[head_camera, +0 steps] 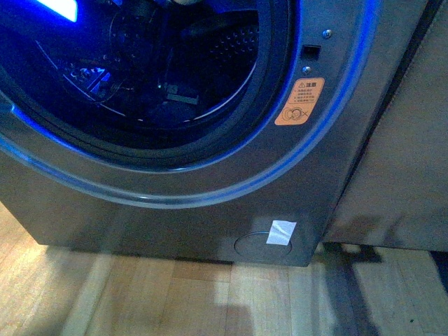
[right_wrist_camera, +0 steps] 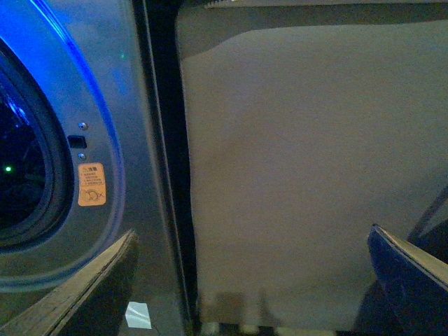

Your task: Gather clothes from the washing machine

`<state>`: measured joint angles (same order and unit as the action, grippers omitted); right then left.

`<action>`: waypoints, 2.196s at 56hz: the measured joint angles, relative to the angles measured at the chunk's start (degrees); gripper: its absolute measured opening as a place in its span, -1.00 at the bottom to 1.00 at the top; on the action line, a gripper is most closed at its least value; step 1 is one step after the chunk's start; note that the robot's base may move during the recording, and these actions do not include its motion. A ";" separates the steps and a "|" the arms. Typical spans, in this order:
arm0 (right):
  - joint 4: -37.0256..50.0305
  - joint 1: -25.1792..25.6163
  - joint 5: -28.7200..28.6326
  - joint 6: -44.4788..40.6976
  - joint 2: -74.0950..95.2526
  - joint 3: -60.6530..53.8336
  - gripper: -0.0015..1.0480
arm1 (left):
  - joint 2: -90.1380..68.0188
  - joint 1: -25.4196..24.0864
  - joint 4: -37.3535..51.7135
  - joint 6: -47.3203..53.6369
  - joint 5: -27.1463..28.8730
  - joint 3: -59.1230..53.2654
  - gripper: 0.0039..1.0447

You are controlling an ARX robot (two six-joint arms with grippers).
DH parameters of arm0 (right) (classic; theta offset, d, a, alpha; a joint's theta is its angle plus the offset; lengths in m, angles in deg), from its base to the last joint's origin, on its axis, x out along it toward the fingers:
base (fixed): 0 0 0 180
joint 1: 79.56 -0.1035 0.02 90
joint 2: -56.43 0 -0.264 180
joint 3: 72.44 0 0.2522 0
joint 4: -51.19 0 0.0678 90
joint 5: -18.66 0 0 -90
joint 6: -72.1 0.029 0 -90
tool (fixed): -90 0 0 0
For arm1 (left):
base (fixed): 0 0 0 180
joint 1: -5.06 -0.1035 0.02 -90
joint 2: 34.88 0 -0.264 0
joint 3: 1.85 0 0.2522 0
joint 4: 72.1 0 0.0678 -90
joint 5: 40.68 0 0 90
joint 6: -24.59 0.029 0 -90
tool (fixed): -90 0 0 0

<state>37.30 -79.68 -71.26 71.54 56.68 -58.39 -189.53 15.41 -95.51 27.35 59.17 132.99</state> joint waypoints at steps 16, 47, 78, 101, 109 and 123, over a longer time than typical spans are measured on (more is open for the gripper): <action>0.00 0.00 0.00 0.00 0.00 0.00 0.86 | 6.80 0.04 6.95 -0.59 -3.85 -8.35 -0.89; 0.00 0.00 0.00 0.00 0.00 0.00 0.86 | 29.24 0.26 21.88 -0.98 -10.54 -36.30 -0.89; 0.00 0.00 0.00 0.00 0.00 0.00 0.86 | 58.60 -1.20 32.83 0.46 -20.46 -70.23 -0.89; 0.00 0.00 0.00 0.00 0.00 0.00 0.86 | 78.31 1.86 29.09 4.63 -25.55 -67.47 -0.89; 0.00 0.00 0.00 0.00 0.00 0.00 0.86 | 79.34 3.48 27.26 5.84 -25.94 -62.25 -0.89; 0.00 0.00 0.00 0.00 0.00 0.00 0.86 | 79.25 6.84 23.45 6.69 -26.25 -52.46 -0.89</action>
<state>37.30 -79.68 -71.26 71.54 56.68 -58.39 -110.27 22.25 -72.06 34.04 32.92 80.53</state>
